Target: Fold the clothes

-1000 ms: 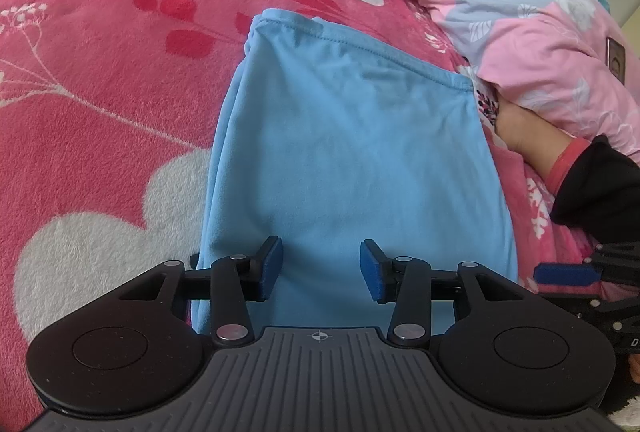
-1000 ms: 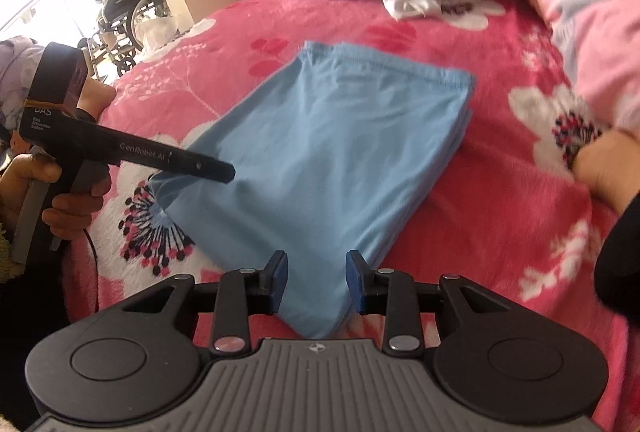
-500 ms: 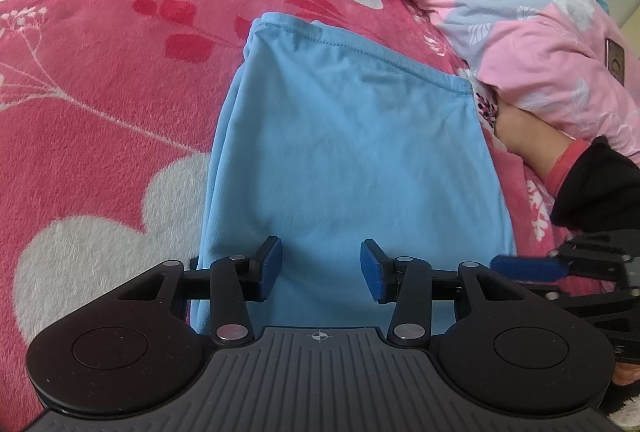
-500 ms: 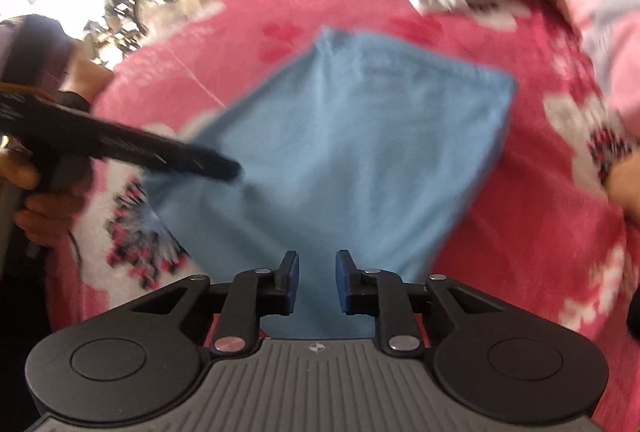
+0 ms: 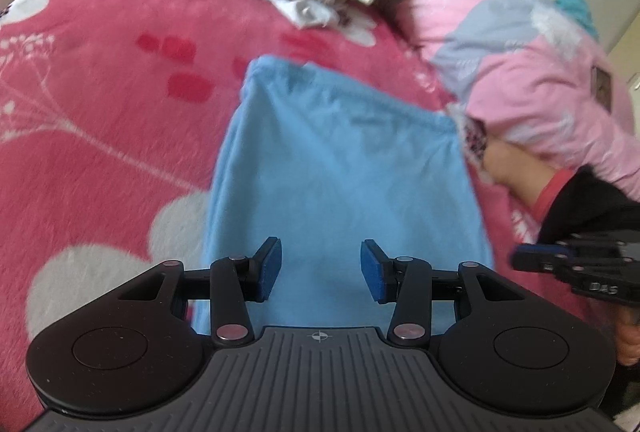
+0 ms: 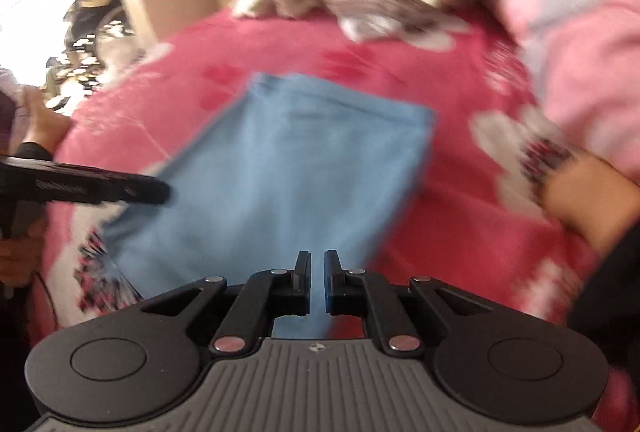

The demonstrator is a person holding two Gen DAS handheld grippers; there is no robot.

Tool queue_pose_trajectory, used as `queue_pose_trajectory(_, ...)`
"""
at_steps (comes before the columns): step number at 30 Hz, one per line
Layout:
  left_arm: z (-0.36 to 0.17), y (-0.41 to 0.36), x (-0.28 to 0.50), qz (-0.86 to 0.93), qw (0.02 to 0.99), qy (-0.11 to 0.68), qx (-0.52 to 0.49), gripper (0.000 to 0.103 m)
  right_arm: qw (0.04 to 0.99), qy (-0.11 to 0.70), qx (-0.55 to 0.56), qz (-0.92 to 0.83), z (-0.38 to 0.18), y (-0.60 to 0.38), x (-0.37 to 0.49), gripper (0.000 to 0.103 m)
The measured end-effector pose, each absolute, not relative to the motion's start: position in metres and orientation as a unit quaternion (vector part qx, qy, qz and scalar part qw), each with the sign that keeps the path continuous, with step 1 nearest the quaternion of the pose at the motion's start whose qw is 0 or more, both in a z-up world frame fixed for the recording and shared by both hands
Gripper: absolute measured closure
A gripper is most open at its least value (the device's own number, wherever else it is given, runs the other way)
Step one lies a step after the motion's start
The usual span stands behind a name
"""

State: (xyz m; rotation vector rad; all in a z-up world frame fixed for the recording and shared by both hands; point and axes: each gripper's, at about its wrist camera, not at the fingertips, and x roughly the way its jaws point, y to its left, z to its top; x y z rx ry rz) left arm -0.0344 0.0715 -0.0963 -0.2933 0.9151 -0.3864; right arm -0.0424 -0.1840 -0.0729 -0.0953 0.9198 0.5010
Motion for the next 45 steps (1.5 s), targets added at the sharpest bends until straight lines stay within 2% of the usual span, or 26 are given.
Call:
queue_pose_trajectory(4,-0.106,0.054,-0.024,-0.192,0.861,0.459,-0.111,0.059,0.853,0.466,-0.044,0.232,-0.100,-0.176,-0.032,0.097)
queue_pose_trajectory(5,-0.111,0.054,-0.023,-0.186,0.859,0.464,-0.108,0.059,0.850,0.475,-0.045,0.223,-0.107,-0.179,-0.030,0.102)
queue_pose_trajectory(6,-0.116,0.055,-0.021,-0.180,0.858,0.470,-0.105,0.060,0.853,0.477,-0.042,0.206,-0.106,-0.189,-0.030,0.102)
queue_pose_trajectory(7,-0.121,0.055,-0.020,-0.175,0.856,0.475,-0.102,0.061,0.856,0.479,-0.039,0.190,-0.105,-0.199,-0.030,0.102)
queue_pose_trajectory(8,-0.120,0.059,-0.021,-0.171,0.857,0.472,-0.112,0.061,0.859,0.480,-0.036,0.173,-0.104,-0.209,-0.029,0.096)
queue_pose_trajectory(11,-0.113,0.069,-0.025,-0.166,0.864,0.457,-0.132,0.060,0.870,0.472,0.000,0.146,-0.094,-0.234,-0.026,0.096)
queue_pose_trajectory(13,-0.106,0.065,-0.025,-0.174,0.870,0.445,-0.123,0.060,0.873,0.459,0.034,0.165,-0.088,-0.234,-0.021,0.096)
queue_pose_trajectory(18,-0.106,0.042,-0.015,-0.194,0.867,0.445,-0.107,0.060,0.863,0.451,0.021,0.228,-0.102,-0.192,-0.017,0.095)
queue_pose_trajectory(19,-0.109,0.038,-0.011,-0.193,0.867,0.449,-0.100,0.060,0.861,0.462,0.019,0.213,-0.111,-0.195,-0.014,0.096)
queue_pose_trajectory(20,-0.114,0.037,-0.009,-0.186,0.867,0.453,-0.093,0.060,0.858,0.474,0.017,0.196,-0.119,-0.199,-0.012,0.103)
queue_pose_trajectory(21,-0.115,0.041,-0.010,-0.177,0.870,0.452,-0.089,0.060,0.860,0.480,0.026,0.172,-0.119,-0.210,-0.009,0.103)
queue_pose_trajectory(23,-0.117,0.048,-0.011,-0.158,0.876,0.449,-0.080,0.062,0.873,0.471,0.019,0.123,-0.111,-0.228,-0.007,0.096)
queue_pose_trajectory(25,-0.116,0.055,-0.013,-0.147,0.881,0.443,-0.078,0.061,0.889,0.448,0.013,0.094,-0.096,-0.237,-0.007,0.096)
queue_pose_trajectory(29,-0.115,0.053,-0.009,-0.155,0.882,0.438,-0.084,0.060,0.890,0.425,0.036,0.162,-0.079,-0.204,0.011,0.095)
queue_pose_trajectory(34,-0.123,0.045,-0.012,-0.155,0.879,0.446,-0.072,0.060,0.860,0.442,0.053,0.250,-0.107,-0.151,0.052,0.095)
queue_pose_trajectory(36,-0.120,0.050,-0.016,-0.149,0.880,0.445,-0.071,0.060,0.870,0.440,0.037,0.220,-0.119,-0.155,0.069,0.102)
queue_pose_trajectory(37,-0.119,0.054,-0.017,-0.144,0.881,0.444,-0.074,0.060,0.875,0.436,0.054,0.203,-0.117,-0.164,0.076,0.102)
queue_pose_trajectory(38,-0.119,0.058,-0.018,-0.140,0.881,0.444,-0.080,0.060,0.880,0.432,0.070,0.186,-0.114,-0.173,0.082,0.101)
queue_pose_trajectory(39,-0.119,0.062,-0.018,-0.137,0.880,0.446,-0.087,0.060,0.884,0.427,0.086,0.170,-0.111,-0.182,0.088,0.094)
queue_pose_trajectory(45,-0.118,0.065,-0.011,-0.128,0.873,0.459,-0.106,0.060,0.867,0.405,0.057,0.286,-0.102,-0.134,0.093,0.093)
